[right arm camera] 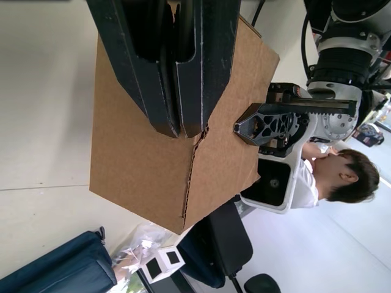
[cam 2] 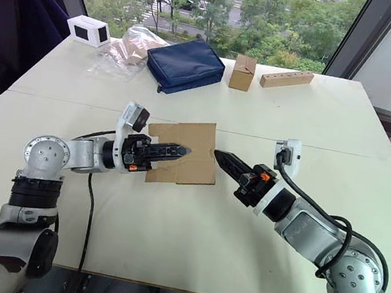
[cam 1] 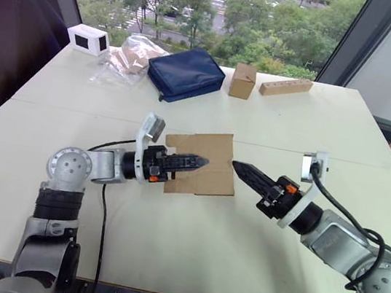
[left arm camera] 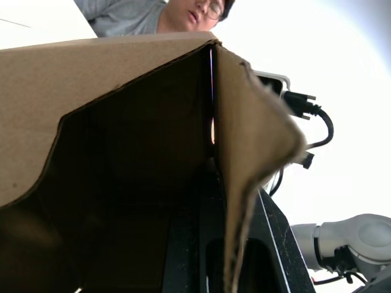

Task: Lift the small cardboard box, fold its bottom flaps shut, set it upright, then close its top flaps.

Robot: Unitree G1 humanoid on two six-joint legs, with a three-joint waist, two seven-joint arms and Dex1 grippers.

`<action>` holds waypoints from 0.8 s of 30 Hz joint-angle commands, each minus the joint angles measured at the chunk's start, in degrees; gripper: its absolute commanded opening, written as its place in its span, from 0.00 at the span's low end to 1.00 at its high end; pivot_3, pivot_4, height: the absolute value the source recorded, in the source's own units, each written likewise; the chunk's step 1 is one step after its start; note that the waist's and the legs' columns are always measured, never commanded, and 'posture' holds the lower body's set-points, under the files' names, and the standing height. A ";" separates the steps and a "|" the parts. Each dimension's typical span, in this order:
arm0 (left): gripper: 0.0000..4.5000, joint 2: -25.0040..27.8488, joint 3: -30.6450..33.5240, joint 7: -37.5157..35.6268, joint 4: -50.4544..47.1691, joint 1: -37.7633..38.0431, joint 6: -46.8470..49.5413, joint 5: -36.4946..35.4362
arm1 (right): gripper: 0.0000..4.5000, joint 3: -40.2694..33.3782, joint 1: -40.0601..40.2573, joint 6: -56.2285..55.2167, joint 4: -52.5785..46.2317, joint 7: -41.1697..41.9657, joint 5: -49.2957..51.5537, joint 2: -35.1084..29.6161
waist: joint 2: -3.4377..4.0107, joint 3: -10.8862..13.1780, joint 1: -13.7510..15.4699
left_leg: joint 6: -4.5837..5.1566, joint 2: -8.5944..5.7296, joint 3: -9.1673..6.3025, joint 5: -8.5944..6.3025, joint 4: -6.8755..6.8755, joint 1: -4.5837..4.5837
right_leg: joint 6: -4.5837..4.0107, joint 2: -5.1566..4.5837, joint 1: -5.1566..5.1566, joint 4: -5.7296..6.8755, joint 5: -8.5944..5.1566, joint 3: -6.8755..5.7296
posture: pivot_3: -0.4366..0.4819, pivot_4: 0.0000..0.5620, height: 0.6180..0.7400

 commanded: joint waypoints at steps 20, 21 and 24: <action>0.00 20.03 -33.88 -23.70 -5.08 -22.33 -22.13 33.02 | 0.01 -10.55 7.31 5.04 -3.60 13.10 -10.30 -18.22 | -0.04 0.02 0.11 | -0.01 -0.01 0.03 0.00 -0.02 0.03 | -0.18 0.22 0.02 -0.04 -0.10 0.02 | 0.48 0.27 1.00; 0.00 21.23 -37.70 -28.03 -3.65 -24.88 -26.24 37.16 | 0.01 -10.07 7.16 5.25 -4.31 14.28 -10.90 -18.56 | -0.04 0.03 0.12 | -0.01 -0.01 0.04 0.00 -0.03 0.03 | -0.20 0.24 0.02 -0.06 -0.11 0.02 | 0.48 0.27 1.00; 0.00 21.57 -45.61 -38.50 2.05 -30.84 -36.11 46.27 | 0.01 -8.95 6.26 5.25 -5.09 15.23 -12.27 -18.10 | -0.03 0.02 0.13 | 0.01 -0.02 0.07 0.00 -0.03 0.03 | -0.23 0.26 -0.01 -0.07 -0.13 0.04 | 0.48 0.27 1.00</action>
